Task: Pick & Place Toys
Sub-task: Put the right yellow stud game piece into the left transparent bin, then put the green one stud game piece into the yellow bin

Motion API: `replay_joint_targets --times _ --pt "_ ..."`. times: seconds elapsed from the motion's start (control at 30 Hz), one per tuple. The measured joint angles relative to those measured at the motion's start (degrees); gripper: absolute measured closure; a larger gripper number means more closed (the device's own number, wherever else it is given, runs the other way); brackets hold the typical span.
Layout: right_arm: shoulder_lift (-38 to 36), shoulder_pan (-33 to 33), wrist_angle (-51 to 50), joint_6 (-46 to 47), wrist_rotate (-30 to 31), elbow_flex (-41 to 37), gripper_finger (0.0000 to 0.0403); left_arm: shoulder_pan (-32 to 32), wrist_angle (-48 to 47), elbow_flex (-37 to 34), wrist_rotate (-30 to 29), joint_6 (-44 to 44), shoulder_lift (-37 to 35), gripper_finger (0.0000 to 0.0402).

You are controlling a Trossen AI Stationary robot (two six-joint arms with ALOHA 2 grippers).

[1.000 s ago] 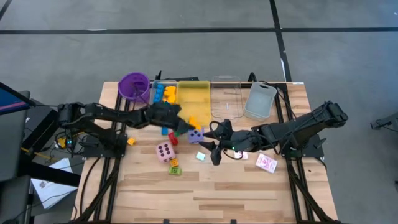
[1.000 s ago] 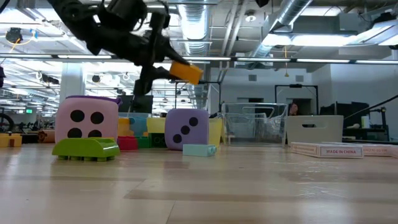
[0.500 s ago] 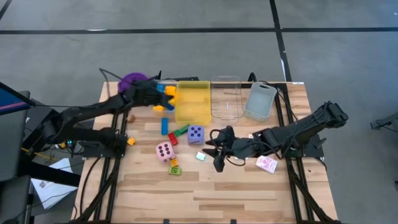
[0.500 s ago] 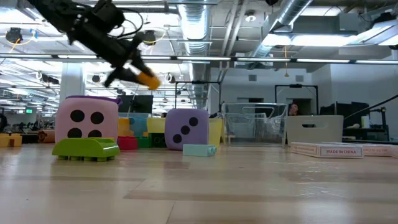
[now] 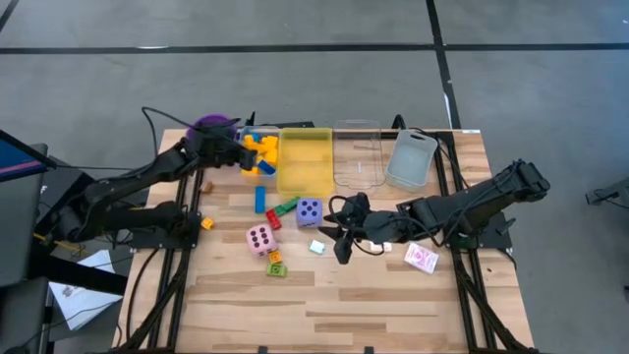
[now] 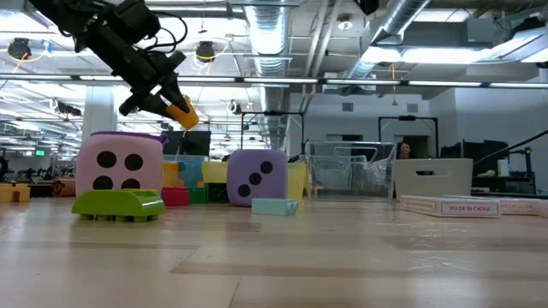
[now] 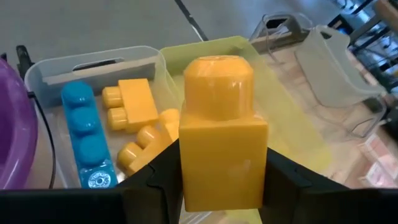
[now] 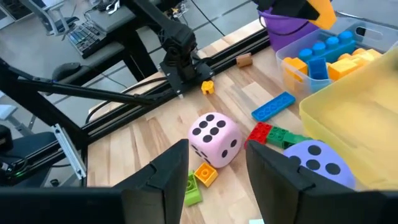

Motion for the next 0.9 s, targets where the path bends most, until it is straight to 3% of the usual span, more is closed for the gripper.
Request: replay_joint_targets --times 0.3,0.53,0.73,0.9 --pt "0.02 1.03 0.11 0.00 -0.04 0.00 0.0249 -0.02 0.08 0.00 -0.47 1.22 1.71 0.0201" --pt "0.04 0.96 0.09 0.39 -0.04 0.00 0.0249 -0.02 0.09 0.00 1.35 0.91 1.71 0.0136" --pt "0.04 1.14 0.04 0.35 -0.11 0.00 0.0249 -0.42 1.16 0.00 16.54 -0.65 1.71 0.0100" --pt "0.04 1.36 0.04 0.01 -0.13 0.00 0.0249 -5.29 9.48 0.00 30.97 -9.55 1.73 0.0100"
